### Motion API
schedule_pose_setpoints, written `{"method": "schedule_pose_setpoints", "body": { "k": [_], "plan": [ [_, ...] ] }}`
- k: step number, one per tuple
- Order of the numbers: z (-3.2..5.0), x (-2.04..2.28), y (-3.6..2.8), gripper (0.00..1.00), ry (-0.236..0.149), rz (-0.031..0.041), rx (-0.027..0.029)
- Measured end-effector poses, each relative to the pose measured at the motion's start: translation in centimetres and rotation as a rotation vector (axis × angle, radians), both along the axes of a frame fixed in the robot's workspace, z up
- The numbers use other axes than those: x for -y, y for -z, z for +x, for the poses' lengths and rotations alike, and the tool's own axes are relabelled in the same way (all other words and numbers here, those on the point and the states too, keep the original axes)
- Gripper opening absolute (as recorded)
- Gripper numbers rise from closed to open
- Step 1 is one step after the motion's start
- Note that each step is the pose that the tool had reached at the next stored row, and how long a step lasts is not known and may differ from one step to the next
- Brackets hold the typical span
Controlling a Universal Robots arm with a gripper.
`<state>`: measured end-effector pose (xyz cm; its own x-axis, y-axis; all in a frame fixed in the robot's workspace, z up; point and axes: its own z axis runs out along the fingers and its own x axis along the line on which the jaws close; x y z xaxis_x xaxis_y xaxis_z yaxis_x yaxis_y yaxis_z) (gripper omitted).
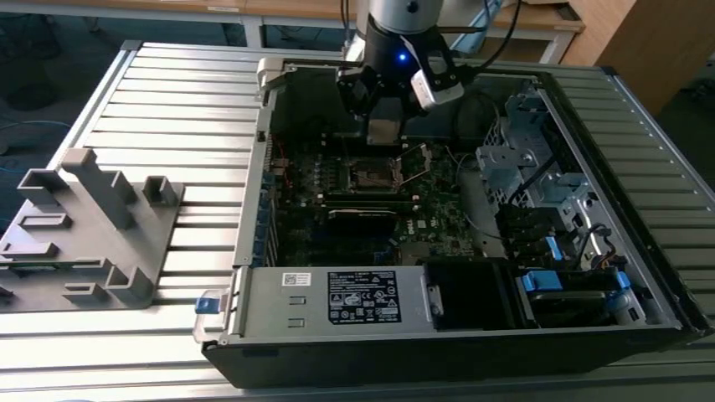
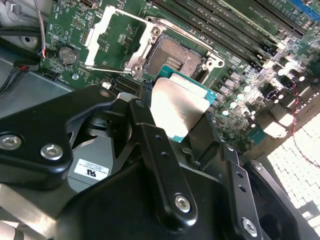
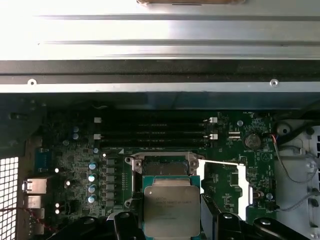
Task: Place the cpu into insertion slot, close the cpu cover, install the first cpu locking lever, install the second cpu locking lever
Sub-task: 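Place the cpu into insertion slot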
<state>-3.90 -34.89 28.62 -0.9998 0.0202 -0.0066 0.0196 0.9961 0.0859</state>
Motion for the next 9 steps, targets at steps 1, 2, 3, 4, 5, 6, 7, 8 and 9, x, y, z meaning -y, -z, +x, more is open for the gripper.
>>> {"method": "schedule_pose_setpoints", "body": {
  "k": [1, 2, 3, 4, 5, 6, 7, 8, 9],
  "plan": [
    [0.0, 0.0, 0.11, 0.54, 0.0, -0.0001, 0.0],
    [-0.01, 0.0, 0.24, 0.54, 0.0, -0.0003, 0.0],
    [-0.01, 0.0, 0.39, 0.54, 0.0, -0.0004, 0.0],
    [-0.01, 0.0, 0.5, 0.54, 0.0, -0.0007, 0.0],
    [-0.02, 0.0, 0.63, 0.54, 0.0, -0.0008, 0.0],
    [-0.03, 0.0, 0.74, 0.54, 0.0, -0.001, 0.0001],
    [-0.04, 0.0, 0.85, 0.54, 0.0, -0.0012, 0.0],
    [-0.05, 0.0, 0.94, 0.54, 0.0, -0.0015, 0.0],
    [-0.07, 0.0, 1.05, 0.54, 0.0, -0.0015, 0.0]
  ]
}}
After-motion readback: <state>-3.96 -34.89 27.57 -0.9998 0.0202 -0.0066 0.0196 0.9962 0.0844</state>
